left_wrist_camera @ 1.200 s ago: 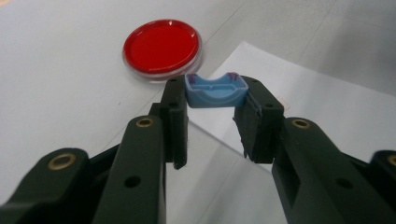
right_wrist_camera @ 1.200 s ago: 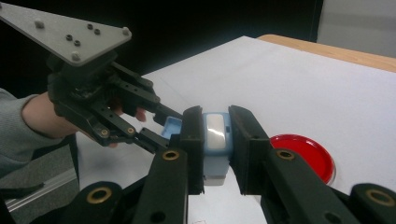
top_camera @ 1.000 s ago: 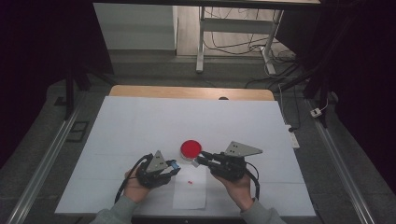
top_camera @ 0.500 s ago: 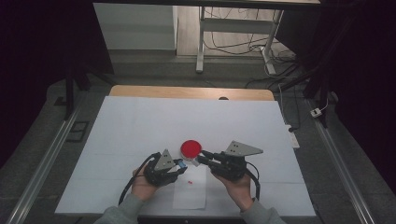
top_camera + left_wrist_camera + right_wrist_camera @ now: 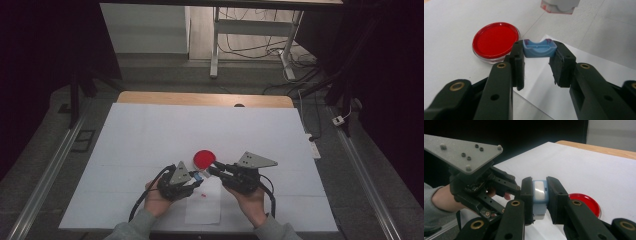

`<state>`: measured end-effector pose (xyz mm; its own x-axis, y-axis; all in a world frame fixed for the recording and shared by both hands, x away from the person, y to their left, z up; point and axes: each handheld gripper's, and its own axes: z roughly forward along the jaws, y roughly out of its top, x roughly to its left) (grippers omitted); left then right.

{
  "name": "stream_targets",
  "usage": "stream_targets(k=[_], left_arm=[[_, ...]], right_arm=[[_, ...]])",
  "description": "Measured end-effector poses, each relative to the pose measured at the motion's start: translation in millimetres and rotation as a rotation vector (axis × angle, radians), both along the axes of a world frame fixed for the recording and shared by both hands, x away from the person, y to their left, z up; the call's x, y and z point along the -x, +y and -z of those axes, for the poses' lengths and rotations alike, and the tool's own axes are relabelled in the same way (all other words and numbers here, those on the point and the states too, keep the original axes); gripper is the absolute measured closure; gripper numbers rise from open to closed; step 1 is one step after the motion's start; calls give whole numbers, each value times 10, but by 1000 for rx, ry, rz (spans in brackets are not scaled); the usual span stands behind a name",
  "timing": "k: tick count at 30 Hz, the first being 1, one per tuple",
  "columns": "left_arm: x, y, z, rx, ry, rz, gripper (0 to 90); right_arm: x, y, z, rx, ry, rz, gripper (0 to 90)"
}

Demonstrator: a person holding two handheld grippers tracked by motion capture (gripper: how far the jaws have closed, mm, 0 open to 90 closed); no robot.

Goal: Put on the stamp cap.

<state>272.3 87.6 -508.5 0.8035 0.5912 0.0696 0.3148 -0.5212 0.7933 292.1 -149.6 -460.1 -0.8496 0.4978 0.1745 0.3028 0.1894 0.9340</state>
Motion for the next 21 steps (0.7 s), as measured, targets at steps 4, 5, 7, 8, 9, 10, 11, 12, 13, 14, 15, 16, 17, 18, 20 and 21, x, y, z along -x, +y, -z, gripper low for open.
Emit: stream_targets(k=[4,5,7,8,9,10,11,12,13,14,15,16,17,18,20,21], left_arm=[[7,-17,4,2,-5,-1,652],[10,-24,7,1,-5,-1,652],[13,-35,11,-1,-8,-2,652],[15,-40,13,-2,-9,0,652],[17,-46,16,-3,-11,-1,652],[17,-52,18,-5,-12,1,652],[20,-58,20,-4,-11,0,652],[22,-63,22,-5,-13,0,652],[24,-68,23,-5,-14,-1,652],[25,-71,24,-4,-15,-2,652],[26,-74,23,-4,-17,-3,653],[28,-77,23,-2,-19,-5,652],[29,-80,23,-1,-20,-6,652],[31,-83,23,-2,-23,-7,652],[36,-90,22,-1,-26,-10,652],[38,-94,21,-4,-30,-9,652]], right_arm=[[4,31,7,-4,-1,9,753],[6,38,9,-3,0,10,753],[12,52,15,-2,2,15,753],[12,59,19,-1,3,15,753],[15,67,23,0,4,17,753],[16,76,29,1,5,19,753],[17,86,34,4,8,23,753],[19,96,39,7,12,28,753],[21,105,45,9,14,29,753],[22,111,50,9,15,30,753],[24,117,54,9,15,32,754],[27,121,57,10,16,33,753],[29,125,59,11,16,35,754],[31,126,60,10,17,37,753],[35,129,64,7,18,40,753],[37,130,66,5,20,41,753]])
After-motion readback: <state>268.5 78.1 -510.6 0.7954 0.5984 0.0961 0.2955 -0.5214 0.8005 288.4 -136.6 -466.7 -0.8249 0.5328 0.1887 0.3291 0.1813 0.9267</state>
